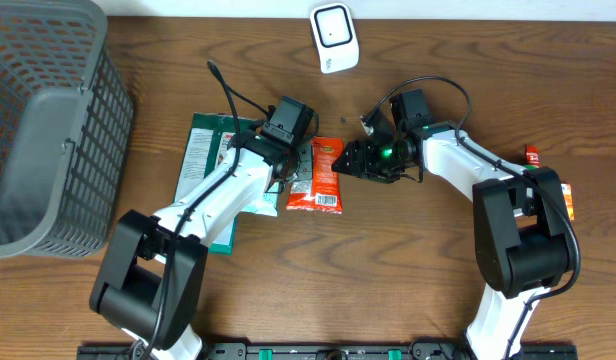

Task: Scan the item barcode

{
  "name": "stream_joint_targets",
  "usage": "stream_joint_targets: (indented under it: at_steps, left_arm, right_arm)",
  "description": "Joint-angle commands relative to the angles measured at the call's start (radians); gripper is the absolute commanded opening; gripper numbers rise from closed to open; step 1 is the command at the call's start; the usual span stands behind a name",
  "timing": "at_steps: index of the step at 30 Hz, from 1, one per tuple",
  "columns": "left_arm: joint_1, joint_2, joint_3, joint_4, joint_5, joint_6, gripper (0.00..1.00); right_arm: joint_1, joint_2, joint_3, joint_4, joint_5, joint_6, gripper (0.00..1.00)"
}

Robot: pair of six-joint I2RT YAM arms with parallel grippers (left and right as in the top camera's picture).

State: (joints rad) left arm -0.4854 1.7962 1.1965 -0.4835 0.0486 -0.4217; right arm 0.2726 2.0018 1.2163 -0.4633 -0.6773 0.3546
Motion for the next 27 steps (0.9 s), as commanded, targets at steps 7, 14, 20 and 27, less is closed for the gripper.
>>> stream_joint_targets:
  at_steps: [7, 14, 20, 27]
  left_arm:
    - [0.005, 0.106, 0.010, 0.007, -0.086, -0.027, 0.08]
    - [-0.009, 0.155, 0.007, 0.007, -0.073, -0.026, 0.08]
    - [-0.012, 0.155, 0.007, 0.020, 0.074, -0.026, 0.08]
    - [-0.012, 0.155, 0.007, 0.041, 0.201, -0.025, 0.08]
  right_arm:
    - [-0.003, 0.009, -0.003, 0.004, -0.012, -0.019, 0.69]
    - [-0.003, 0.013, -0.003, 0.000, -0.001, -0.019, 0.66]
    - [-0.003, 0.013, -0.007, 0.003, -0.002, -0.019, 0.64]
    - [-0.010, 0.013, -0.007, 0.004, -0.009, -0.019, 0.64]
